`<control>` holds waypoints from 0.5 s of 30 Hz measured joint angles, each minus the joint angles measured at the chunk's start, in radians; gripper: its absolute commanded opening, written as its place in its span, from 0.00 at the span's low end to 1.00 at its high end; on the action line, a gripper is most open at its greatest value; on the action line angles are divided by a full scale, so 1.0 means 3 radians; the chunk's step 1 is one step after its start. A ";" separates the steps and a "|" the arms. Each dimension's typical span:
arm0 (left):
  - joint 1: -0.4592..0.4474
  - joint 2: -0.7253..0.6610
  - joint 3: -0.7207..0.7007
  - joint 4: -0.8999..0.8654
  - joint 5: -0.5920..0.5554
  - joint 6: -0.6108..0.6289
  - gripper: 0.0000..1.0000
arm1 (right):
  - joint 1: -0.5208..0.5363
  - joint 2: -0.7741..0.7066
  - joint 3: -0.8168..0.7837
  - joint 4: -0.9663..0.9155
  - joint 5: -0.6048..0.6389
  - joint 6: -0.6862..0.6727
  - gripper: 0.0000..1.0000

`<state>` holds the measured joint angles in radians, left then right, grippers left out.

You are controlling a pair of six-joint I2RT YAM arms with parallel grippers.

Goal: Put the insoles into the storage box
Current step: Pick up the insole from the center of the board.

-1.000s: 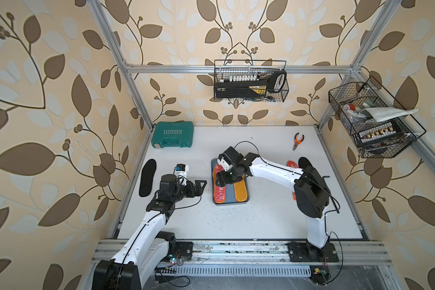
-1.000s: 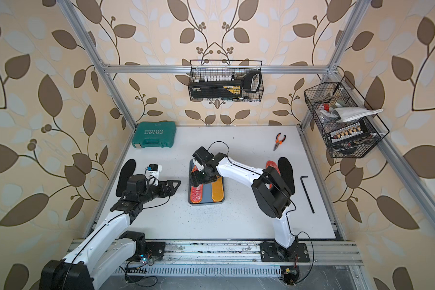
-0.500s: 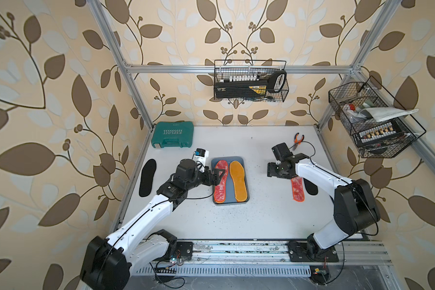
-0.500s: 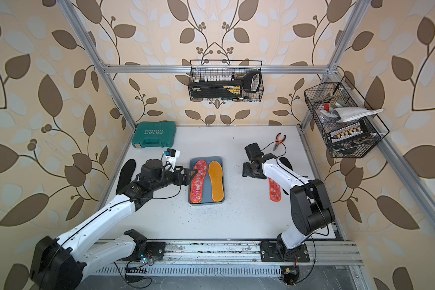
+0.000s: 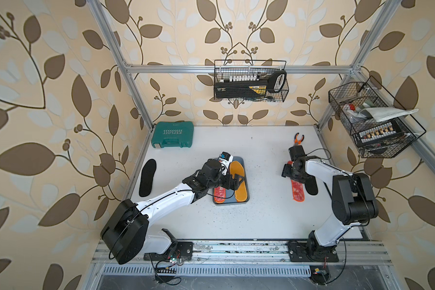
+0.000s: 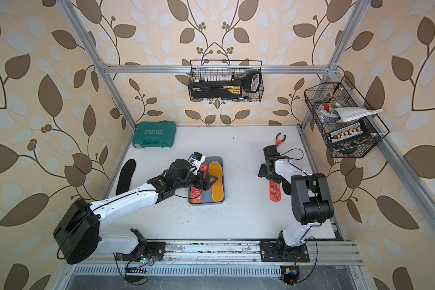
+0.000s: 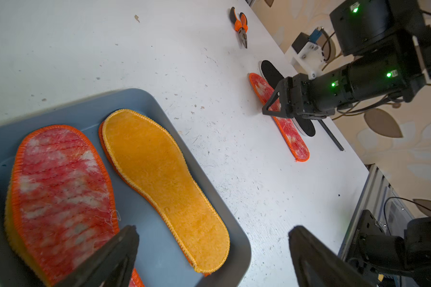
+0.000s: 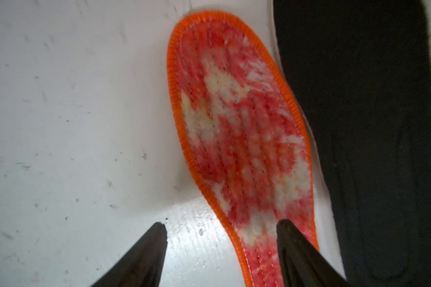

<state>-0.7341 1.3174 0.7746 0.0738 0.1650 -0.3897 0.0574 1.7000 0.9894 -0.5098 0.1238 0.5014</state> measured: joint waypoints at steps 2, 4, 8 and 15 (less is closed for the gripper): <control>0.0000 -0.0085 -0.0034 0.0013 -0.0041 0.0000 0.98 | -0.0018 0.0013 -0.0028 0.0047 -0.0095 0.0020 0.69; 0.0000 -0.0231 -0.0106 0.0015 -0.0104 0.0001 0.98 | -0.0027 0.0010 -0.0046 0.0163 -0.0228 0.0050 0.67; 0.0000 -0.0516 -0.0272 0.0020 -0.0235 0.0001 0.98 | 0.0004 -0.0057 -0.0165 0.0441 -0.0423 0.0126 0.65; 0.0000 -0.0799 -0.0460 -0.0010 -0.0469 0.0015 0.99 | 0.0552 -0.0165 -0.0340 0.0669 -0.0621 0.0354 0.64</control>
<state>-0.7341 1.0779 0.6365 0.0708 0.0242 -0.3851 0.2230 1.6505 0.8875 -0.3092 -0.0624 0.6075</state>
